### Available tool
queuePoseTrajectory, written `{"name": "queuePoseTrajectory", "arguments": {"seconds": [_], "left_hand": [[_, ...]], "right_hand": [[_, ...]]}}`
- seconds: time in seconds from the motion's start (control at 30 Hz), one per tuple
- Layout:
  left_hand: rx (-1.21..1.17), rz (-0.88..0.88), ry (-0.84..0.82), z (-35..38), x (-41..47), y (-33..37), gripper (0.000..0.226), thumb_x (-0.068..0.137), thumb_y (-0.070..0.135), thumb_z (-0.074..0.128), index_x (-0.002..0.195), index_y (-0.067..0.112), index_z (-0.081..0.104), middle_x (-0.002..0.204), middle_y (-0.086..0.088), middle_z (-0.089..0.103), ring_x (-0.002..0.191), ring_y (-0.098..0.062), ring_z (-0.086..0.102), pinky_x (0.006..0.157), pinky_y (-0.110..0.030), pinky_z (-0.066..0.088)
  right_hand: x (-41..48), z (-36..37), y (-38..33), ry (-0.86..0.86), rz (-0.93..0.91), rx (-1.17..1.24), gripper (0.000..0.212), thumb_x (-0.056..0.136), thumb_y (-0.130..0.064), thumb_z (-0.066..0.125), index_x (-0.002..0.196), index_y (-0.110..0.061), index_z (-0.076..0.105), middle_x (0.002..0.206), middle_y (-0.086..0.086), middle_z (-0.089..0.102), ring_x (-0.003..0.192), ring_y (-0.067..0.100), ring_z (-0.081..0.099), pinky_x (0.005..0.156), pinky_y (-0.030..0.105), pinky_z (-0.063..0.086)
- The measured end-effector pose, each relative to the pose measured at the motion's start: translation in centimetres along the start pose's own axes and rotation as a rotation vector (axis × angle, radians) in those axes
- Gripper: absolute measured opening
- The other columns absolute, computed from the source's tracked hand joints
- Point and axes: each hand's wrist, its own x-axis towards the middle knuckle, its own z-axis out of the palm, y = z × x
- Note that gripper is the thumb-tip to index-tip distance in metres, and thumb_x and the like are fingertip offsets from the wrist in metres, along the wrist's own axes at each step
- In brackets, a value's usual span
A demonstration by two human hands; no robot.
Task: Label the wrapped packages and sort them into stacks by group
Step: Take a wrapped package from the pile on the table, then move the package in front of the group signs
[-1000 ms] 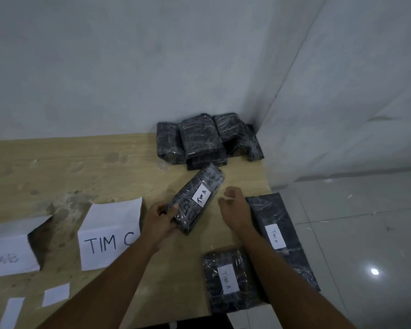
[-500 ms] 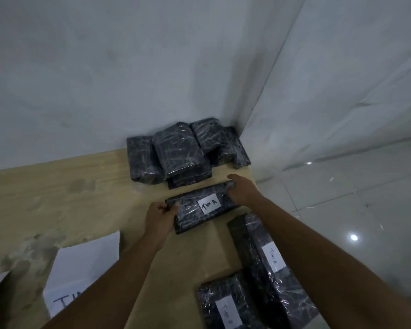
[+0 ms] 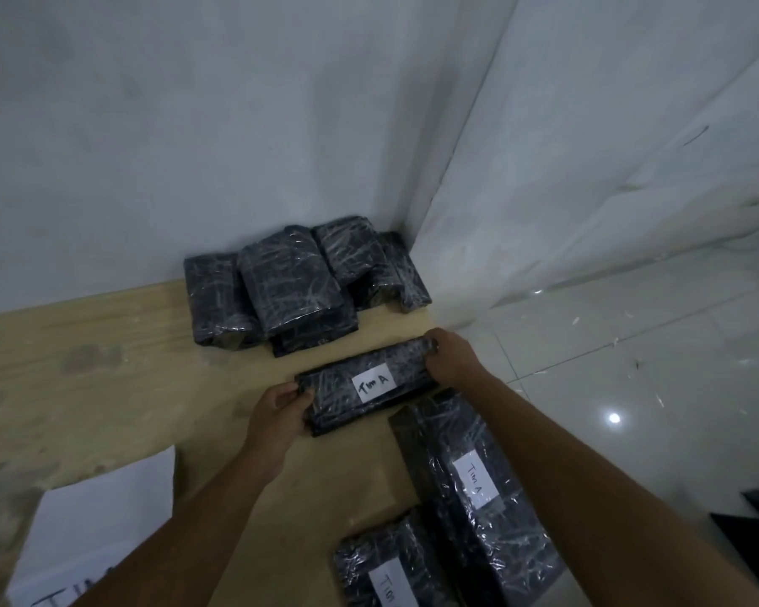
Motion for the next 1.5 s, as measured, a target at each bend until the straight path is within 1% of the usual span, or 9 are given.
{"name": "queuePoseTrajectory", "arguments": {"seconds": [0.1, 0.47, 0.57, 0.73, 0.83, 1.0, 1.2, 1.37, 1.5], "left_hand": [[-0.036, -0.034, -0.029, 0.2, -0.4, -0.2, 0.036, 0.087, 0.021, 0.069, 0.118, 0.011, 0.054, 0.118, -0.011, 0.062, 0.102, -0.027, 0.063, 0.082, -0.038, 0.052], [0.057, -0.005, -0.049, 0.2, -1.6, -0.1, 0.025, 0.087, 0.026, 0.068, 0.107, 0.016, 0.057, 0.115, -0.007, 0.061, 0.104, -0.024, 0.061, 0.094, -0.044, 0.050], [0.122, 0.061, -0.025, -0.2, -2.0, 0.3, 0.021, 0.088, 0.027, 0.067, 0.105, 0.017, 0.059, 0.112, -0.005, 0.061, 0.102, -0.021, 0.059, 0.095, -0.043, 0.049], [0.075, 0.130, 0.002, -1.7, -2.3, 2.6, 0.020, 0.089, 0.025, 0.064, 0.106, 0.016, 0.059, 0.111, -0.002, 0.062, 0.099, -0.018, 0.059, 0.093, -0.044, 0.050], [0.053, 0.172, 0.048, -3.0, -2.1, 3.8, 0.020, 0.088, 0.028, 0.065, 0.106, 0.019, 0.060, 0.113, -0.002, 0.062, 0.097, -0.015, 0.059, 0.092, -0.045, 0.052], [0.001, 0.192, 0.078, -4.9, -2.1, 5.0, 0.021, 0.091, 0.022, 0.062, 0.110, 0.015, 0.060, 0.113, -0.004, 0.060, 0.095, -0.013, 0.058, 0.082, -0.038, 0.051], [-0.042, 0.186, 0.124, -7.1, -1.9, 5.3, 0.014, 0.091, 0.014, 0.062, 0.105, 0.015, 0.061, 0.120, -0.010, 0.061, 0.093, -0.014, 0.059, 0.083, -0.048, 0.056], [-0.093, 0.214, 0.146, -8.2, -2.5, 5.3, 0.015, 0.093, 0.012, 0.058, 0.107, 0.012, 0.060, 0.117, -0.008, 0.060, 0.089, -0.012, 0.060, 0.054, -0.025, 0.055], [-0.247, 0.176, 0.158, -9.1, -4.3, 5.1, 0.028, 0.096, 0.025, 0.055, 0.115, 0.006, 0.056, 0.118, -0.010, 0.060, 0.103, -0.023, 0.061, 0.081, -0.040, 0.056]], "right_hand": [[-0.4, -0.2, 0.2, -0.018, 0.023, -0.011, 0.036, 0.094, -0.011, 0.046, 0.128, -0.002, 0.050, 0.126, 0.022, 0.056, 0.112, 0.037, 0.054, 0.095, 0.039, 0.043], [-1.9, -0.4, 0.3, -0.054, 0.138, 0.005, 0.039, 0.092, -0.021, 0.045, 0.130, -0.012, 0.046, 0.128, 0.016, 0.054, 0.115, 0.034, 0.051, 0.098, 0.043, 0.043], [-2.2, -0.2, -0.8, 0.059, 0.162, -0.019, 0.038, 0.092, -0.027, 0.048, 0.129, -0.016, 0.047, 0.129, 0.012, 0.052, 0.120, 0.033, 0.048, 0.101, 0.043, 0.036], [-1.7, 0.2, -6.7, 0.122, 0.018, 0.371, 0.038, 0.093, -0.027, 0.056, 0.126, -0.008, 0.051, 0.122, 0.009, 0.058, 0.106, 0.023, 0.054, 0.083, 0.024, 0.039], [-0.5, 0.8, -11.1, 0.009, 0.100, 0.617, 0.056, 0.088, -0.048, 0.061, 0.127, -0.009, 0.048, 0.113, 0.010, 0.059, 0.096, 0.024, 0.057, 0.086, 0.038, 0.050], [1.7, 3.2, -15.2, -0.039, 0.261, 0.769, 0.106, 0.070, -0.075, 0.060, 0.143, -0.004, 0.034, 0.136, 0.012, 0.051, 0.117, 0.032, 0.053, 0.096, 0.047, 0.050], [2.8, 4.2, -16.3, 0.016, 0.309, 0.974, 0.050, 0.079, -0.050, 0.072, 0.100, -0.008, 0.055, 0.076, 0.006, 0.054, 0.058, 0.020, 0.047, 0.049, 0.031, 0.041], [0.9, 3.3, -15.9, 0.051, 0.137, 1.185, 0.028, 0.085, -0.039, 0.070, 0.088, -0.017, 0.054, 0.075, 0.002, 0.056, 0.061, 0.017, 0.050, 0.057, 0.028, 0.045], [-2.0, 3.0, -14.4, 0.131, 0.025, 1.162, 0.030, 0.090, -0.043, 0.062, 0.101, -0.016, 0.059, 0.090, 0.003, 0.065, 0.078, 0.019, 0.062, 0.073, 0.036, 0.057]]}}
